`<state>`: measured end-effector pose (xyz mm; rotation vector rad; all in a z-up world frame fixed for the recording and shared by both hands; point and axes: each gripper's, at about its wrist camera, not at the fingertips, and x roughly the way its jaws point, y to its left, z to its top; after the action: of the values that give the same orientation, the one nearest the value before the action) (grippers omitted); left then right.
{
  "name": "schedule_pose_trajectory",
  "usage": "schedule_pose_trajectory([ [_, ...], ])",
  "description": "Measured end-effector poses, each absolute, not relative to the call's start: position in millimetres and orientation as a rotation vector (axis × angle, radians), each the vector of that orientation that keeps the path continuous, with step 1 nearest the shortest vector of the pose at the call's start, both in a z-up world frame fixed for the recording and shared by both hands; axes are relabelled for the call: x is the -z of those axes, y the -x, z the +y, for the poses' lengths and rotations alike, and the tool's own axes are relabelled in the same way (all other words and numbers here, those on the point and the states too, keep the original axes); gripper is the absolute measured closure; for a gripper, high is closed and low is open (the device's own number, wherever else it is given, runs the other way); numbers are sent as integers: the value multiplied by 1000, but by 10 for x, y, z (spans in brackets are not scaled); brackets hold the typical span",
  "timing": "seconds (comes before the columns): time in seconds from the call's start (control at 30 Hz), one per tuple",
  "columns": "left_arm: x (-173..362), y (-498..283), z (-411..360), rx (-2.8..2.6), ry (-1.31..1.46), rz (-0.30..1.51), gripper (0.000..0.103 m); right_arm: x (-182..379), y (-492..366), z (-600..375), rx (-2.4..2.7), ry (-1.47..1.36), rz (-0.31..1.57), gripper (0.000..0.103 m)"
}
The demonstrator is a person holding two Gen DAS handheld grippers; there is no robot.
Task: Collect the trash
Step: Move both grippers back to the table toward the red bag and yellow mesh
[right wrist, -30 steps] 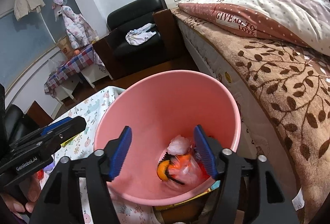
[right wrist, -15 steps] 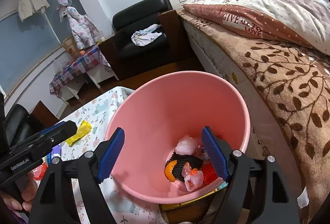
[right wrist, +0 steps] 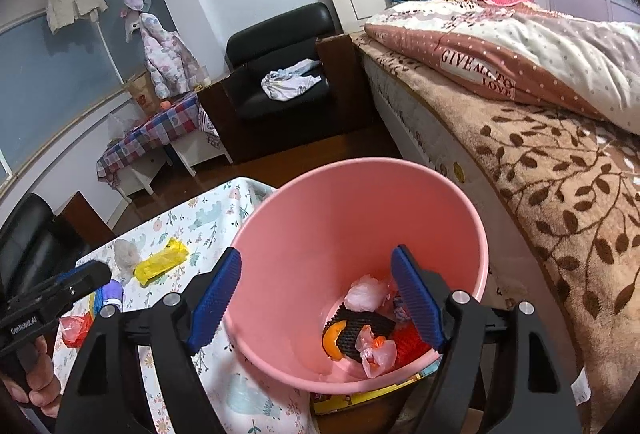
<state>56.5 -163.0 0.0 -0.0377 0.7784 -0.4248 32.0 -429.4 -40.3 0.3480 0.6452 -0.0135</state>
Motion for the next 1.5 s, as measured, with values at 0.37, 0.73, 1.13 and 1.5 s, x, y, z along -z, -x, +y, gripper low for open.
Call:
schedule_pose_trajectory([
  [0.37,-16,-450,-1057,299,108,771,51,234,-254,-4100,-8,-312,604,27],
  [0.73,-78,-261,-596,238,134,735,51,95,-164,-3560,-106,-268,575,27],
  [1.13,-78,-24,-20,148,180,700,51,87,-82,-2955,-241,-258,599,28],
  [1.5,-17,235,537,25,188,694,51,177,-124,-2533,-348,-244,639,30],
])
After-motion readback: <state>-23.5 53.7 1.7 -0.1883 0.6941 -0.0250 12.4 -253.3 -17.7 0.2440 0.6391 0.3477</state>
